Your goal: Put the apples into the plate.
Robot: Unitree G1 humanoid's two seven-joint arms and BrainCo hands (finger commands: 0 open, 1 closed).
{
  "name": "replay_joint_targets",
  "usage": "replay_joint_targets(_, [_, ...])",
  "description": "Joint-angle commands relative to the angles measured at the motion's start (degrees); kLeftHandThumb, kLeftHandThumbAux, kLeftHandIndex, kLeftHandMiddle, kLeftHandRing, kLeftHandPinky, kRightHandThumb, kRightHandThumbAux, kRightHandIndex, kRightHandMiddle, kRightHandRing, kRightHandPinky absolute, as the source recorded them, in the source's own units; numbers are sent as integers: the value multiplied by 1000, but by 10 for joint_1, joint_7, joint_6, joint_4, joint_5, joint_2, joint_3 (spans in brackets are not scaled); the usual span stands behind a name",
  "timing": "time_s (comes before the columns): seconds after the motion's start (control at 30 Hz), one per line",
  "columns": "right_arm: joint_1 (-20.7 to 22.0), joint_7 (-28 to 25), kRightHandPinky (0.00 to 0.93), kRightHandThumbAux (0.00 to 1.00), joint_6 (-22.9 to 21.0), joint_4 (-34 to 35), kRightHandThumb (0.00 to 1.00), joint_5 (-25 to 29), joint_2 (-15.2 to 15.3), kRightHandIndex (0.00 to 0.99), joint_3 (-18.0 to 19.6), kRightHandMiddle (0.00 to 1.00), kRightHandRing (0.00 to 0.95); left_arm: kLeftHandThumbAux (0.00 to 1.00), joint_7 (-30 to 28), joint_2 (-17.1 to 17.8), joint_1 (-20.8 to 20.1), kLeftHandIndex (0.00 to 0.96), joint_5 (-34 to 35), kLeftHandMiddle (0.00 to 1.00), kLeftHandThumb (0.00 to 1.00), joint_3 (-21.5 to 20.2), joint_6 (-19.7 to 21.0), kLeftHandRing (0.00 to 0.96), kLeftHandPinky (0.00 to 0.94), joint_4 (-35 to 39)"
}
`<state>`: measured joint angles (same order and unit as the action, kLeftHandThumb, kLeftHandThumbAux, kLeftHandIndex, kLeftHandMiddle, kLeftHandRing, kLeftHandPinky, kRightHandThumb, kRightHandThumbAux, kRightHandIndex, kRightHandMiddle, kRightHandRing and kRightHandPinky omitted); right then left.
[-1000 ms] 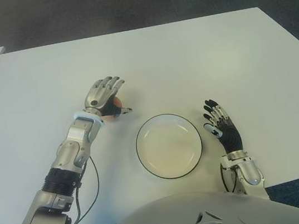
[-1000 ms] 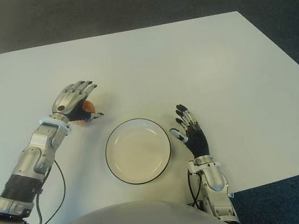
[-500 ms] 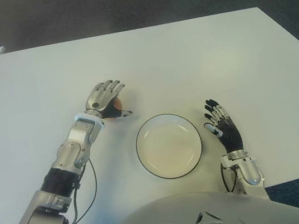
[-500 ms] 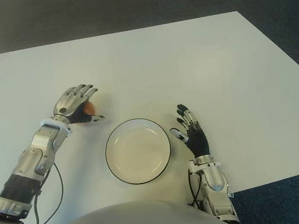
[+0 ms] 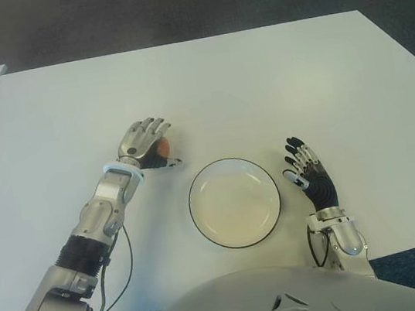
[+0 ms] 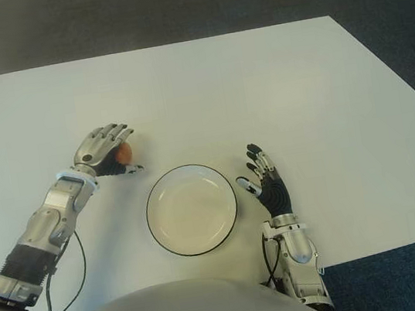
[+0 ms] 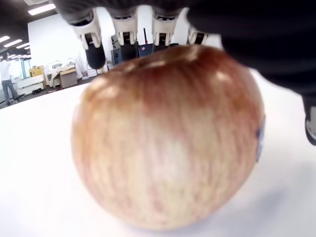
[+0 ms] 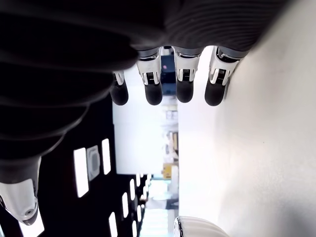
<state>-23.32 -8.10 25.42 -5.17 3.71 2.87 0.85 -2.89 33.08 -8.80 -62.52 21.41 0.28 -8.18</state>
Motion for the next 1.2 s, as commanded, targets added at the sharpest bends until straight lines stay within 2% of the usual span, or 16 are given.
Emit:
replay_joint_targets(0.03, [-16,-2,0,562,-20,-36,124,2,3,0,5,0,0,348,-2,10,8,0,-7,0,221,11,8,0,0,-19])
replay_joint_targets(1.2, [-15,-19,0,537,-15,-43,134,34,2,0,17,0,0,412,12,44,3,0,-2,0,174,15,15,0,0,-70])
